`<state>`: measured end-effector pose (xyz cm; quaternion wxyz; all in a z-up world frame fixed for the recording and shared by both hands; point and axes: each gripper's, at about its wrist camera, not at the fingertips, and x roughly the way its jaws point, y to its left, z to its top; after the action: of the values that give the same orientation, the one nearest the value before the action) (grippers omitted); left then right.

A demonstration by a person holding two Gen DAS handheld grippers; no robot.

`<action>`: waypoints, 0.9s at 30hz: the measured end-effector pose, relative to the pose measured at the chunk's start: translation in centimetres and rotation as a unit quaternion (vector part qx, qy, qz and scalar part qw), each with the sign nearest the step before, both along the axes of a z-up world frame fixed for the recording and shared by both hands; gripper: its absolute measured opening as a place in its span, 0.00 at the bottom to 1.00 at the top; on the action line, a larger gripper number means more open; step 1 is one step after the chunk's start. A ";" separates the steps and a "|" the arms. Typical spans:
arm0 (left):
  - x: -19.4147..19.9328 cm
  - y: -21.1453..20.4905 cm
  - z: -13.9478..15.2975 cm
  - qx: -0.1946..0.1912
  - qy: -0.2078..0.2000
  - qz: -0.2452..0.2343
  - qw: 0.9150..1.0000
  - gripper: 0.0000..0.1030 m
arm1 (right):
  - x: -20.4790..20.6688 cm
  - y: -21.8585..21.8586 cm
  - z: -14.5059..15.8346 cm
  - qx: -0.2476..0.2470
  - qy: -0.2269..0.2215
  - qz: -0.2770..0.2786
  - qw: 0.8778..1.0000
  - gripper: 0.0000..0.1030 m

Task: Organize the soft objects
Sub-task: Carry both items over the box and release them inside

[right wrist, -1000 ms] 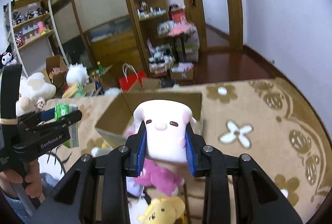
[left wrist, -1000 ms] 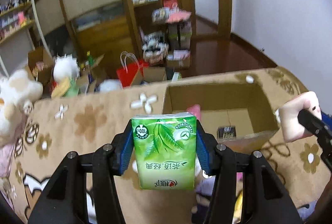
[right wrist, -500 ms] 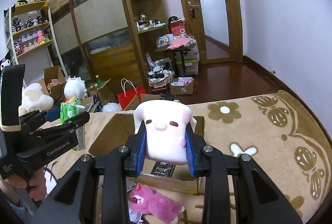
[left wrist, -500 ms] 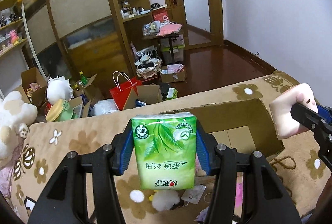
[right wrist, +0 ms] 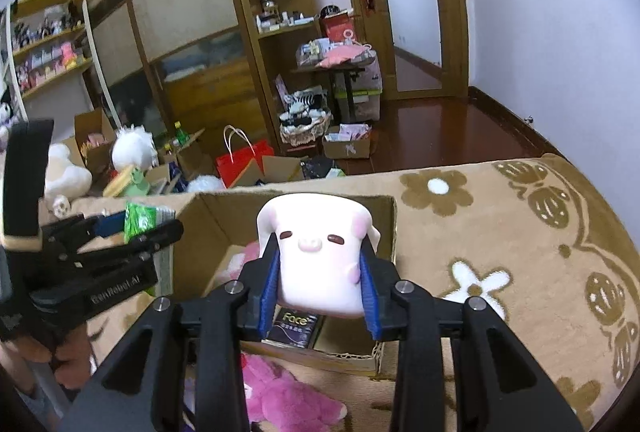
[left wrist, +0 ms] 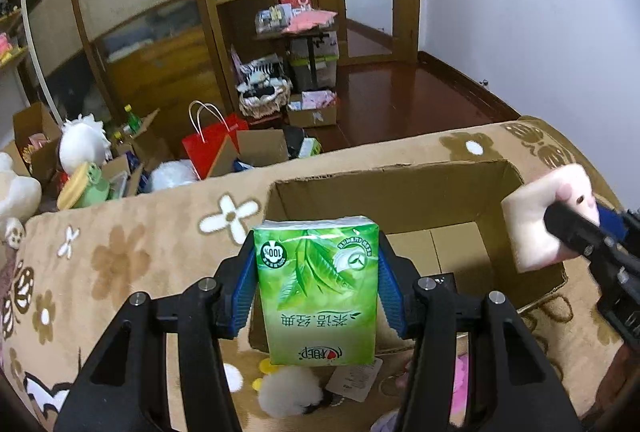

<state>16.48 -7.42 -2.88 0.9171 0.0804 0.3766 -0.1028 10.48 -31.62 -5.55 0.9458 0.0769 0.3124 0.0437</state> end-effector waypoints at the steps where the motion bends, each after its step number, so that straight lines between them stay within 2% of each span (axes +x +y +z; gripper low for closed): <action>1: 0.2 0.0 -0.2 -0.002 0.005 0.000 1.000 0.50 | 0.2 0.1 -0.2 -0.003 0.003 0.001 1.000 0.37; 16: 1.2 0.5 -1.9 -0.007 0.042 0.003 0.999 0.54 | 0.5 1.1 -1.9 -0.016 0.031 0.013 0.999 0.44; 18: 1.2 0.7 -2.0 -0.008 0.045 0.005 0.999 0.62 | 0.4 1.1 -1.9 -0.014 0.032 0.013 0.999 0.48; 24: 0.6 0.8 -1.6 0.005 0.039 0.010 0.999 0.64 | 0.3 1.3 -2.0 -0.016 0.041 0.013 0.999 0.52; 27: 0.2 0.9 -1.1 0.016 0.038 0.009 0.999 0.70 | -0.1 1.2 -2.1 -0.003 0.044 0.008 0.999 0.61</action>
<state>16.70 -6.54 -4.02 0.9017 0.0873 0.4135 -0.0915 10.34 -30.44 -7.68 0.9310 0.0735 0.3543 0.0473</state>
